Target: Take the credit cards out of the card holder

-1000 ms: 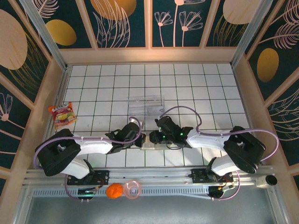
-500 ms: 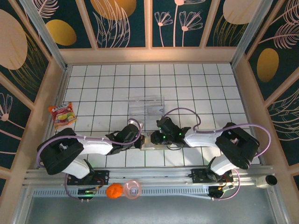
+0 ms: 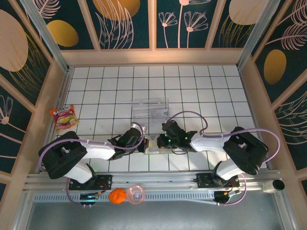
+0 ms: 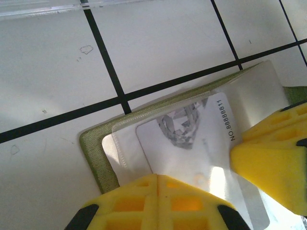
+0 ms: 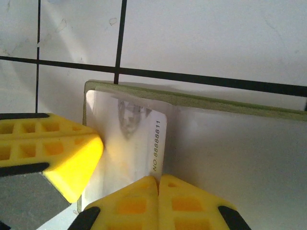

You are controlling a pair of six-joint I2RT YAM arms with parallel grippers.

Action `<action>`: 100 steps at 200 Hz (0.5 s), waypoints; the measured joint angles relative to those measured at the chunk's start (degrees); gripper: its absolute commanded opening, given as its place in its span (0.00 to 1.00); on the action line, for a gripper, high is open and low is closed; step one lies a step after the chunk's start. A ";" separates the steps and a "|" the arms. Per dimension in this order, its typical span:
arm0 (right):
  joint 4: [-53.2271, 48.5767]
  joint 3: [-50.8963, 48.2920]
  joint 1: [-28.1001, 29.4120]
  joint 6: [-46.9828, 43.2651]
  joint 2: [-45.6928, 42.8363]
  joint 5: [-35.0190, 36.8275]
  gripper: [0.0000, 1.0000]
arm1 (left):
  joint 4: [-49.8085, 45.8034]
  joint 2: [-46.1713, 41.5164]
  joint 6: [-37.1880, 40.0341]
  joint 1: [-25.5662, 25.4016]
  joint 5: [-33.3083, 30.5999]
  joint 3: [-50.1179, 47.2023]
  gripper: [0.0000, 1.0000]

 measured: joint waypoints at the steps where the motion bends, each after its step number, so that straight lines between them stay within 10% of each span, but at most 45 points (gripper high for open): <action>1: 0.00 -0.02 0.00 0.00 -0.07 0.02 0.00 | 0.02 0.00 0.00 0.00 0.00 0.00 0.00; 90: -6.25 -3.39 -3.26 -0.46 -11.56 1.81 0.00 | 0.70 -0.66 -0.44 -0.02 0.17 -0.76 0.00; 100: -7.52 -3.39 -3.87 -1.25 -14.36 2.21 0.00 | -1.09 -1.95 -0.37 -0.02 0.20 -0.74 0.13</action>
